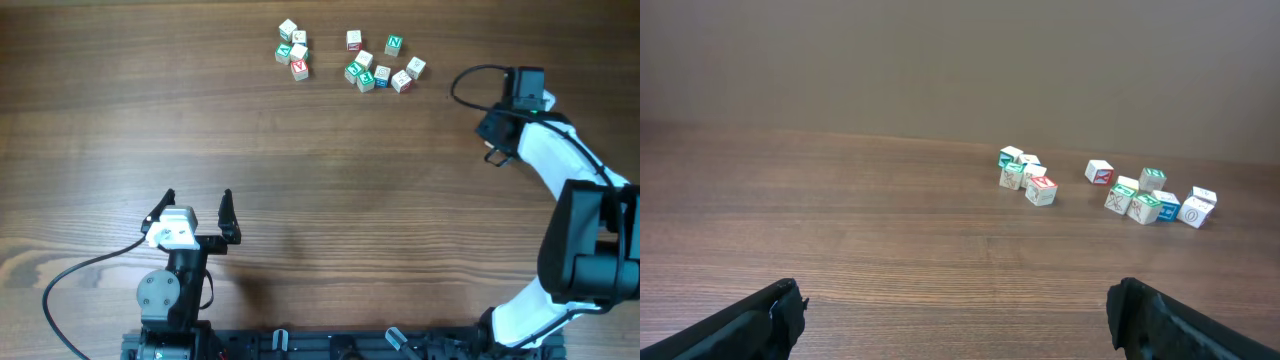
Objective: Form a circle
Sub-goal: 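Carry the red block right and lower it onto the table, then open the right gripper to release the red block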
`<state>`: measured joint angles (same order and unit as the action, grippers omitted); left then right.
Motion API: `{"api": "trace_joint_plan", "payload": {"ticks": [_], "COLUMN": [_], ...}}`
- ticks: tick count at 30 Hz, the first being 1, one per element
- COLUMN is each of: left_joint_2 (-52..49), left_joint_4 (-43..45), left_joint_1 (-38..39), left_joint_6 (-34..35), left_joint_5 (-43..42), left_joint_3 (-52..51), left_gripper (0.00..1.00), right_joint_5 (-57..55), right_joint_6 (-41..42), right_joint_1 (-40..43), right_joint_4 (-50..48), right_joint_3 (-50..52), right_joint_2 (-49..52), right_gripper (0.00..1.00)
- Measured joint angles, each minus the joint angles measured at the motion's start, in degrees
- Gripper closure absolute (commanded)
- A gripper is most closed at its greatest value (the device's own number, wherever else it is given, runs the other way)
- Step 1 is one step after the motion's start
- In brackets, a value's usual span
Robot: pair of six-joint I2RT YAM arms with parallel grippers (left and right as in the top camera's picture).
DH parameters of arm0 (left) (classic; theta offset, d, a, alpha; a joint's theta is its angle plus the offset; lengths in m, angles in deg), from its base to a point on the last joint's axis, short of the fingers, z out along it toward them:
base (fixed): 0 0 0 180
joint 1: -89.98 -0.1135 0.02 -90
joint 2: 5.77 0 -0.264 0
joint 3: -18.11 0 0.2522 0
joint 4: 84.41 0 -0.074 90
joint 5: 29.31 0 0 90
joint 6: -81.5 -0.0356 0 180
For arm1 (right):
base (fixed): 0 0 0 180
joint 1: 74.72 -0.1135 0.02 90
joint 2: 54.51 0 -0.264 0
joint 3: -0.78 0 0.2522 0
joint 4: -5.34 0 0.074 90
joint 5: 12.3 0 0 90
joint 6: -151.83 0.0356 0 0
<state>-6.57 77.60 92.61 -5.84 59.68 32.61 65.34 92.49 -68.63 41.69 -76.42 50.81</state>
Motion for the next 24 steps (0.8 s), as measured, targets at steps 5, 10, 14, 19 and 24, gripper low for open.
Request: {"api": "trace_joint_plan", "payload": {"ticks": [5,10,14,19,24], "left_joint_2": [0.0,0.0,0.0,0.0,0.0], "left_joint_4": [0.0,0.0,0.0,0.0,0.0], "left_joint_1": [0.0,0.0,0.0,0.0,0.0], "left_joint_6": [0.0,0.0,0.0,0.0,0.0], "left_joint_5": [0.0,0.0,0.0,0.0,0.0], "left_joint_3": [0.0,0.0,0.0,0.0,0.0], "left_gripper": [0.00,0.00,0.00,0.00,0.00], "right_joint_5": [0.7,0.3,0.1,-0.1,-0.1], "right_joint_6": [0.2,0.3,2.6,3.0,3.2], "right_joint_1": [0.1,0.2,3.4,5.1,5.1], "right_joint_4": [-2.5,-3.2,-3.4,-3.4,-3.4], "right_joint_3": [0.0,0.0,0.0,0.0,0.0], "right_joint_2": [2.2,2.4,2.4,2.4,2.4], "right_gripper": [0.69,0.70,0.71,0.70,0.59]}}
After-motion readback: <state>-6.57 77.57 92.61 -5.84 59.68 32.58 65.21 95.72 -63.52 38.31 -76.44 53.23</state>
